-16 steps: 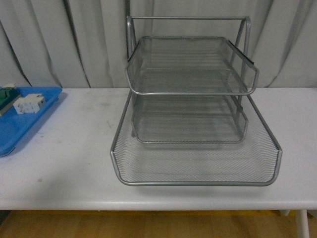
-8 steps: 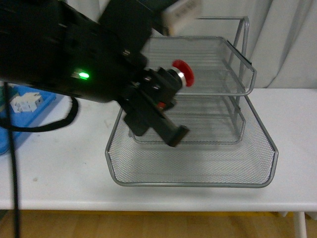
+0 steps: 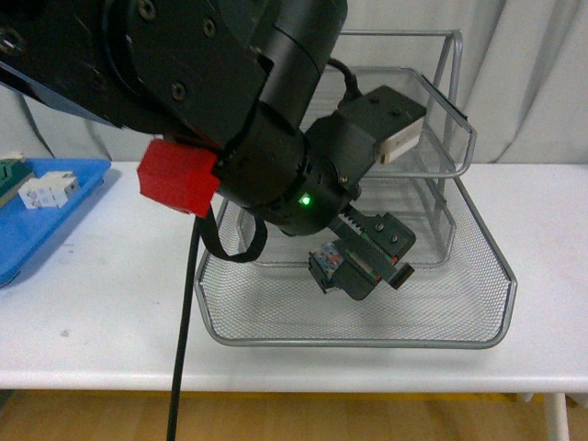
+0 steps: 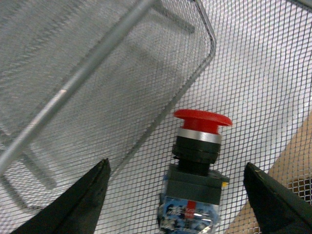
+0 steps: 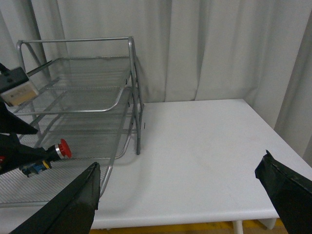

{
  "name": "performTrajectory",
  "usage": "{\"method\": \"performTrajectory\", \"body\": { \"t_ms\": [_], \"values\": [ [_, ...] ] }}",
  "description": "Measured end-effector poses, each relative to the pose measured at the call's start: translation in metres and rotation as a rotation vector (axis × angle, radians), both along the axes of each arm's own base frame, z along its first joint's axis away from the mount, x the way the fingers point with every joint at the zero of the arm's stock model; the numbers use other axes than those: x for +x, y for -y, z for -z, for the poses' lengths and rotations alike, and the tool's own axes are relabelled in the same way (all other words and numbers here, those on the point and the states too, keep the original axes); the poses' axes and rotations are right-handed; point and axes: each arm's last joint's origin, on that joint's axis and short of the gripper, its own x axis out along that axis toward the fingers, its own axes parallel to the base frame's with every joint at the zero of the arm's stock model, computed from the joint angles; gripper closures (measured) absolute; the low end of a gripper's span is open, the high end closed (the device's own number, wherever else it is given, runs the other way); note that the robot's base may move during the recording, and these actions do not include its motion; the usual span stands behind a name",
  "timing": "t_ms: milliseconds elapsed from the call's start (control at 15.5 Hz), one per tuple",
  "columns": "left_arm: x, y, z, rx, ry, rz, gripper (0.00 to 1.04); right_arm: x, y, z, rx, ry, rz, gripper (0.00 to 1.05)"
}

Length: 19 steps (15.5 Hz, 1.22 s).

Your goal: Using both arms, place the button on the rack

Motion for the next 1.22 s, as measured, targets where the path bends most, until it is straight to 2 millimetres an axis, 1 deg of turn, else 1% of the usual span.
{"method": "performTrajectory", "body": {
  "t_ms": [64,129,193,258,322,451,580,708,773,837,966,1031,1159,1224],
  "values": [
    [-0.003,-0.008,-0.012,-0.031,0.024,-0.002,0.12,0.000,0.000,0.000,0.000,0.000,0.000,0.06],
    [-0.010,-0.018,-0.026,-0.063,0.048,-0.007,0.05,0.000,0.000,0.000,0.000,0.000,0.000,0.06],
    [-0.019,-0.033,-0.040,-0.111,0.066,-0.015,0.08,0.000,0.000,0.000,0.000,0.000,0.000,0.06],
    [-0.031,-0.050,-0.054,-0.183,0.077,-0.033,0.07,0.000,0.000,0.000,0.000,0.000,0.000,0.06],
    [-0.037,-0.060,-0.060,-0.226,0.089,-0.051,0.07,0.000,0.000,0.000,0.000,0.000,0.000,0.06],
    [-0.047,-0.071,-0.069,-0.270,0.111,-0.088,0.07,0.000,0.000,0.000,0.000,0.000,0.000,0.06],
    [-0.055,-0.078,-0.078,-0.303,0.130,-0.118,0.07,0.000,0.000,0.000,0.000,0.000,0.000,0.06],
    [-0.058,-0.080,-0.085,-0.379,0.332,-0.258,0.14,0.000,0.000,0.000,0.000,0.000,0.000,0.06],
    [-0.062,-0.085,-0.086,-0.414,0.410,-0.357,0.20,0.000,0.000,0.000,0.000,0.001,-0.004,0.06],
    [-0.068,-0.091,-0.081,-0.443,0.477,-0.451,0.25,0.000,0.000,0.000,0.000,0.002,-0.004,0.06],
    [-0.079,-0.101,-0.070,-0.454,0.519,-0.552,0.32,0.000,0.000,0.000,0.000,0.001,-0.002,0.06],
    [-0.085,-0.109,-0.061,-0.458,0.544,-0.620,0.38,0.000,0.000,0.000,0.000,0.000,-0.002,0.06],
    [-0.090,-0.117,-0.054,-0.456,0.558,-0.665,0.42,0.000,0.000,0.000,0.000,-0.001,-0.002,0.06],
    [-0.096,-0.127,-0.048,-0.462,0.571,-0.703,0.48,0.000,0.000,0.000,0.000,0.001,-0.002,0.06]
  ]
}}
